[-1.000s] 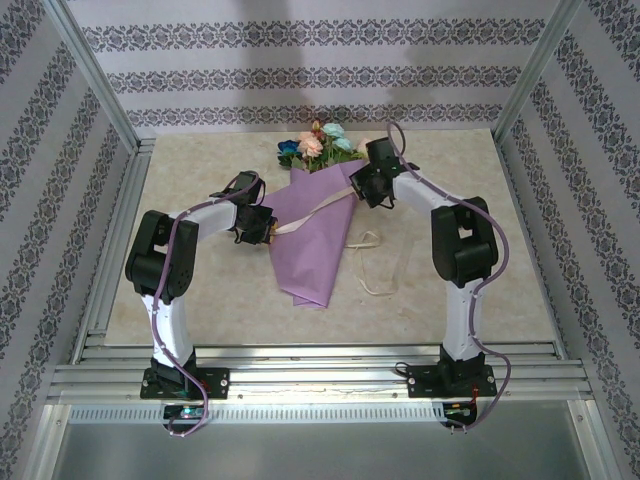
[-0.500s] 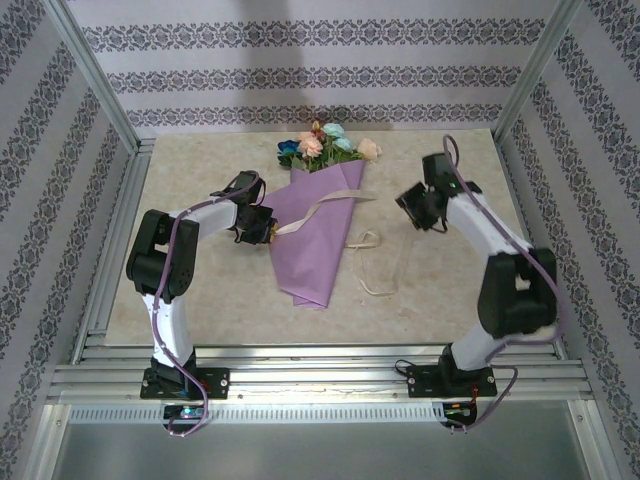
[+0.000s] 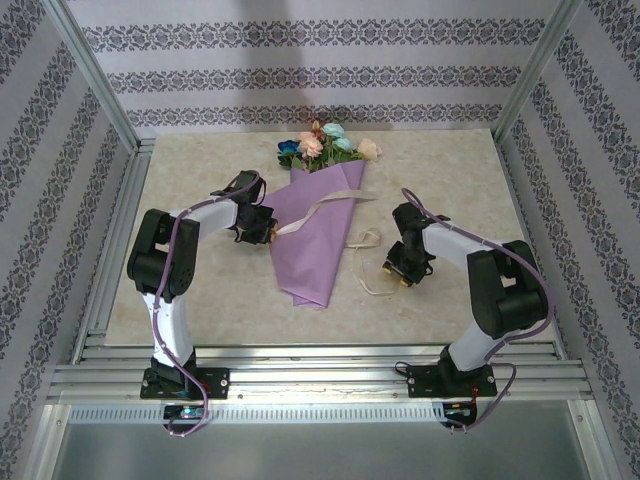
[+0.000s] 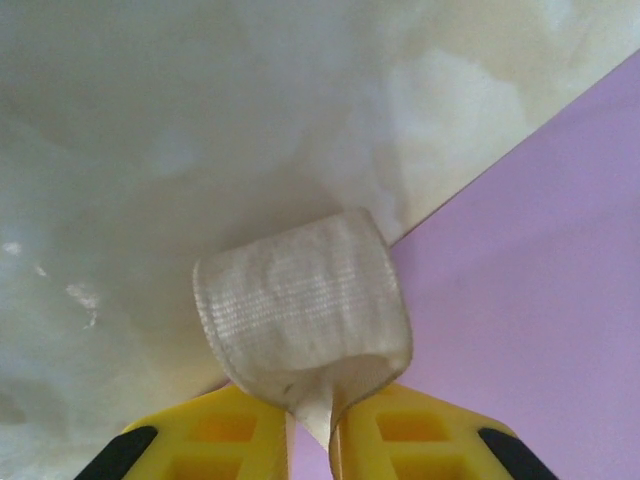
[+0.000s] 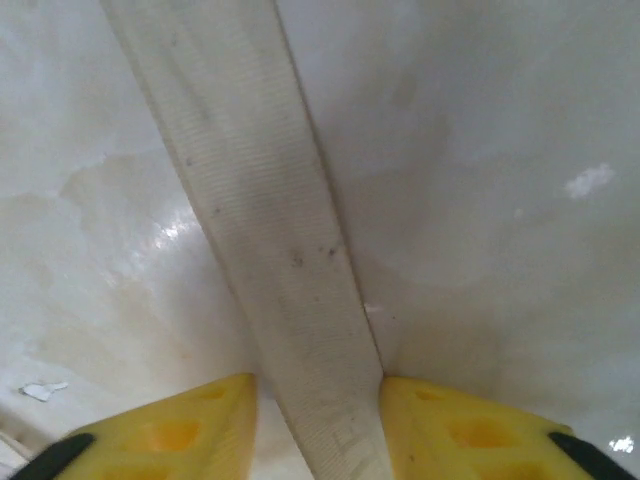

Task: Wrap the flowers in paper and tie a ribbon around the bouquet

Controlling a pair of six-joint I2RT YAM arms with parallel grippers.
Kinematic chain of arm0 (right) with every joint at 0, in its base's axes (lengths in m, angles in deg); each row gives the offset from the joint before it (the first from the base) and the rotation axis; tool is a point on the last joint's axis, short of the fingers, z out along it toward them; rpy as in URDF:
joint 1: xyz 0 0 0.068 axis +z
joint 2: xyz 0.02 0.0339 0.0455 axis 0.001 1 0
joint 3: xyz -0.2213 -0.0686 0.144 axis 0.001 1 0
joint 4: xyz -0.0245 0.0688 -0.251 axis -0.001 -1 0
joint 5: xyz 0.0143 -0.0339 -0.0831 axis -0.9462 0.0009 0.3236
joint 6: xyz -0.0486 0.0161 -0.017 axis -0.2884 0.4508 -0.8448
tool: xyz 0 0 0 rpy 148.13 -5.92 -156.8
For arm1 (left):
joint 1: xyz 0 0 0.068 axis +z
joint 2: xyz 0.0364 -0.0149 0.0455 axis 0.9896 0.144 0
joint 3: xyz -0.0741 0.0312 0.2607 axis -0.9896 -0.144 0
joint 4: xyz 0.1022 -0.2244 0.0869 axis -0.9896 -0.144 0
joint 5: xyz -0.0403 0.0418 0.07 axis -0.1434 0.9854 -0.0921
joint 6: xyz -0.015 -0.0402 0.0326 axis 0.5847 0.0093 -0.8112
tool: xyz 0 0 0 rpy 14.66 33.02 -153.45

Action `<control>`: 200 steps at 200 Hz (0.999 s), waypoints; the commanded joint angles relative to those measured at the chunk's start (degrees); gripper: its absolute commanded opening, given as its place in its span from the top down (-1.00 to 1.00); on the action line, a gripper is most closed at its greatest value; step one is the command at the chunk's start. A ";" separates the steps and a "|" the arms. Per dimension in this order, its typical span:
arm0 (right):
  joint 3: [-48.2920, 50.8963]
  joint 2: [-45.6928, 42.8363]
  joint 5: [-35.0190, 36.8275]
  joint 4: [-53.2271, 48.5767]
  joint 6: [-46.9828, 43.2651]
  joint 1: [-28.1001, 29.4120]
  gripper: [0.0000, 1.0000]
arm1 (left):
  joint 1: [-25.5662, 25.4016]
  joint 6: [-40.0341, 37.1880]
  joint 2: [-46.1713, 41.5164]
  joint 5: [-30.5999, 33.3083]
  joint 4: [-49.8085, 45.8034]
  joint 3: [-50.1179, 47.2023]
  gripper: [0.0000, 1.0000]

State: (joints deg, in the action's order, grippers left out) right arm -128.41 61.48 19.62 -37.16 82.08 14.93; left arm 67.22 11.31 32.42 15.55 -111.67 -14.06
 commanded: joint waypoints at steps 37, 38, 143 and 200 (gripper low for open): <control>-3.21 -4.19 8.57 0.04 -4.85 1.13 1.00 | 0.99 0.20 0.53 -0.08 -3.41 1.69 0.74; -3.50 -4.54 8.83 0.04 -5.06 1.21 1.00 | 1.02 0.20 0.54 -0.07 -3.41 1.69 0.75; -48.01 11.98 -11.34 11.85 -23.14 11.76 1.00 | 3.03 -1.12 0.28 -1.48 -0.08 3.30 0.97; -76.11 39.77 -17.53 1.17 -19.04 15.13 1.00 | 3.16 -1.91 -1.54 -2.36 3.92 2.05 1.00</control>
State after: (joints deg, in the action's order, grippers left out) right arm -197.61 94.15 6.90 -28.24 61.71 29.25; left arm 69.84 10.83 32.58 13.60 -109.90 -12.01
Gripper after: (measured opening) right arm 0.056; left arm 0.046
